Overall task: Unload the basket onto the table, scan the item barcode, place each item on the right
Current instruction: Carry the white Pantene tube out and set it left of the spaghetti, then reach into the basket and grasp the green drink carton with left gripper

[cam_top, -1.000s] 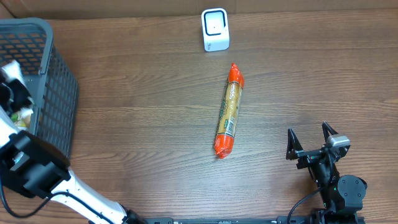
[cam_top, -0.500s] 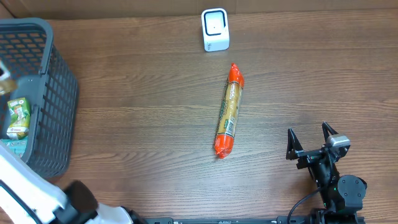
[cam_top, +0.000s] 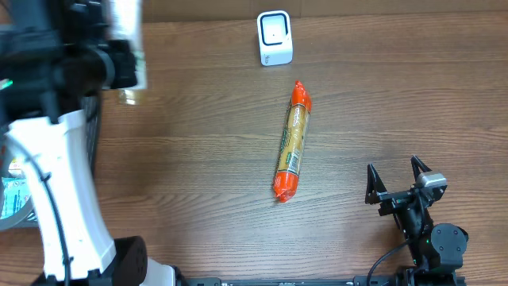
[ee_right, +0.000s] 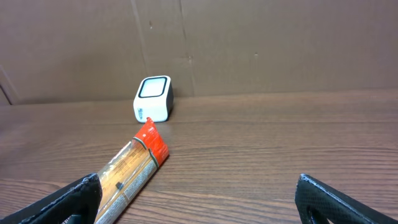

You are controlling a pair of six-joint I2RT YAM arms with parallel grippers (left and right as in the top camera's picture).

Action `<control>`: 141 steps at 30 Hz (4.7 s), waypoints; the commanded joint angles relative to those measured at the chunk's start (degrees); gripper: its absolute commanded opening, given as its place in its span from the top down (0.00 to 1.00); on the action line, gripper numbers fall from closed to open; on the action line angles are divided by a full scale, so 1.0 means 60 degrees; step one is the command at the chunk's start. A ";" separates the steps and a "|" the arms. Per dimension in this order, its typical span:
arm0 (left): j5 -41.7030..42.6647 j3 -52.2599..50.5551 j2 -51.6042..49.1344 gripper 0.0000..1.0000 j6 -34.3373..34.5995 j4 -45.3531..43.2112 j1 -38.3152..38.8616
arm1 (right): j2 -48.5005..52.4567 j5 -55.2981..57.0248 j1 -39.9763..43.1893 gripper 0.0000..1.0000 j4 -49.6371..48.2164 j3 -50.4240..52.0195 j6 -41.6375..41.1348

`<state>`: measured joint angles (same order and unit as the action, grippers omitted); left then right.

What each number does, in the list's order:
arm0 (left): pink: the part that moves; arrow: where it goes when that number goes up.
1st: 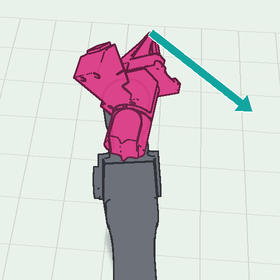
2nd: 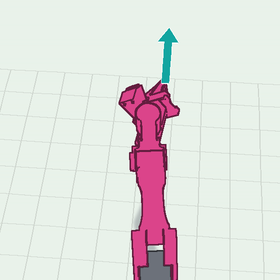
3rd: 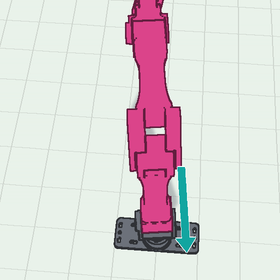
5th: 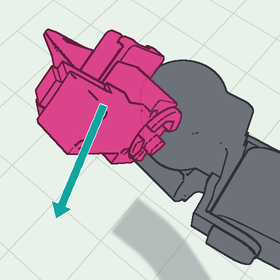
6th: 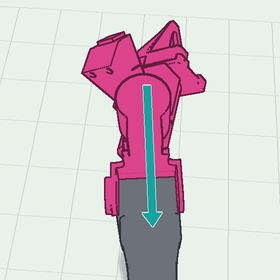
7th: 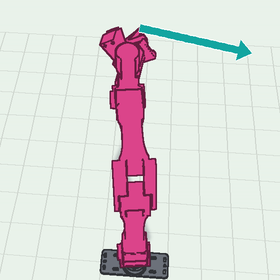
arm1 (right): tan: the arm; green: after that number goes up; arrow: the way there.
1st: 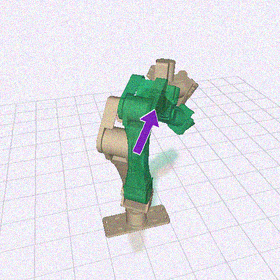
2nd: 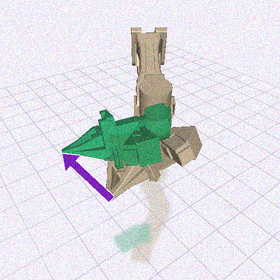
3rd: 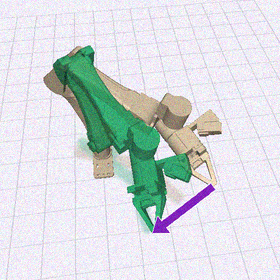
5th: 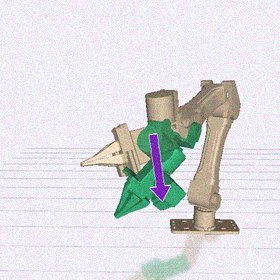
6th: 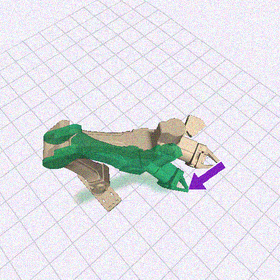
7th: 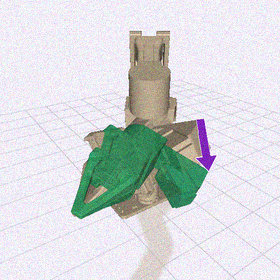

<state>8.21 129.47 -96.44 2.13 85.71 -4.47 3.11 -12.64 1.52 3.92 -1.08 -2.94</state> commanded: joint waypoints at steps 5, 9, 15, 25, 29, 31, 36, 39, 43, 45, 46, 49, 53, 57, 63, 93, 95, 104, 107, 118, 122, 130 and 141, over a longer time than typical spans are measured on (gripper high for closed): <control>0.0412 -0.2699 -0.0517 0.96 0.0448 -0.0597 0.1756 | -0.0080 0.0069 0.0007 0.00 -0.0058 0.0102 0.0018; 0.0656 -0.4732 -0.0550 0.96 0.0801 -0.1869 0.2422 | -0.0080 0.0066 0.0007 0.00 -0.0058 0.0102 0.0018; 0.1082 -0.7679 -0.0554 0.96 0.1158 -0.4408 0.3202 | -0.0080 0.0069 0.0007 0.00 -0.0058 0.0102 0.0018; 0.0892 -1.0338 -0.0554 0.96 0.1158 -0.7253 0.3628 | -0.0080 0.0066 0.0007 0.00 -0.0058 0.0102 0.0018; 0.0929 -1.1056 -0.0554 0.96 0.1384 -0.8098 0.3632 | -0.0080 0.0069 0.0007 0.00 -0.0058 0.0102 0.0018; 0.1038 -1.1282 -0.0554 0.96 0.1402 -0.8291 0.3636 | -0.0080 0.0066 0.0007 0.00 -0.0058 0.0102 0.0018; 0.1151 -1.1406 -0.0554 0.63 0.1526 -0.8375 0.3654 | -0.0080 0.0066 0.0007 0.00 -0.0058 0.0102 0.0018; 0.1348 -1.1387 -0.0554 0.45 0.1610 -0.8382 0.3654 | -0.0080 0.0066 0.0007 0.00 -0.0058 0.0102 0.0018; 0.1468 -1.0914 -0.0528 0.42 0.1574 -0.8018 0.3650 | -0.0080 0.0066 0.0007 0.00 -0.0058 0.0102 0.0018; 0.1468 -1.0313 -0.0521 0.40 0.1515 -0.7559 0.3614 | -0.0080 0.0066 0.0007 0.00 -0.0058 0.0102 0.0018; 0.1468 -0.9941 -0.0521 0.39 0.1457 -0.7264 0.3592 | -0.0080 0.0069 0.0007 0.00 -0.0058 0.0102 0.0018; 0.1457 -0.8455 -0.0521 0.38 0.1107 -0.6036 0.3468 | -0.0080 0.0066 0.0007 0.00 -0.0058 0.0102 0.0018; 0.0918 -0.6018 -0.0521 0.34 0.0769 -0.4105 0.3100 | -0.0080 0.0066 0.0007 0.00 -0.0058 0.0102 0.0018; 0.0769 -0.3544 -0.0521 0.33 0.0623 -0.2477 0.2422 | -0.0080 0.0066 0.0007 0.00 -0.0058 0.0102 0.0018; -0.0361 -0.0579 -0.0521 0.25 0.0616 -0.0736 0.0608 | -0.0080 0.0069 0.0007 0.00 -0.0058 0.0102 0.0018; -0.2135 -0.6040 -0.0790 0.00 -0.2138 -0.6612 -0.6863 | -0.0080 0.0069 0.0007 0.00 -0.0058 0.0102 0.0018; -0.2248 -0.6098 -0.1104 0.00 -0.2146 -0.6998 -0.6885 | -0.0080 0.0069 0.0007 0.00 -0.0058 0.0102 0.0018; -0.2714 -0.6098 -0.2801 0.00 -0.3501 -0.7807 -0.6750 | -0.0080 0.0069 0.0007 0.00 -0.0058 0.0102 0.0018; -0.2885 -0.6098 -0.3333 0.00 -0.3497 -0.8011 -0.6750 | -0.0080 0.0066 0.0007 0.00 -0.0058 0.0102 0.0018; -0.3289 -0.6098 -0.4637 0.01 -0.3661 -0.8451 -0.6768 | -0.0080 0.0069 0.0007 0.00 -0.0058 0.0102 0.0018; -0.3370 -0.6098 -0.4965 0.01 -0.3643 -0.8491 -0.6768 | -0.0080 0.0066 0.0007 0.00 -0.0058 0.0102 0.0018; -0.3370 -0.6098 -0.4983 0.93 -0.3530 -0.8433 -0.6659 | -0.0080 0.0069 0.0007 0.00 -0.0058 0.0102 0.0018; -0.3410 -0.5402 -0.4601 0.96 -0.3104 -0.7748 -0.6058 | -0.0080 0.0069 0.0007 0.00 -0.0058 0.0102 0.0018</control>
<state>-15.18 95.37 -123.72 -19.29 36.88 -43.46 3.11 -12.64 1.52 3.95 -1.08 -2.96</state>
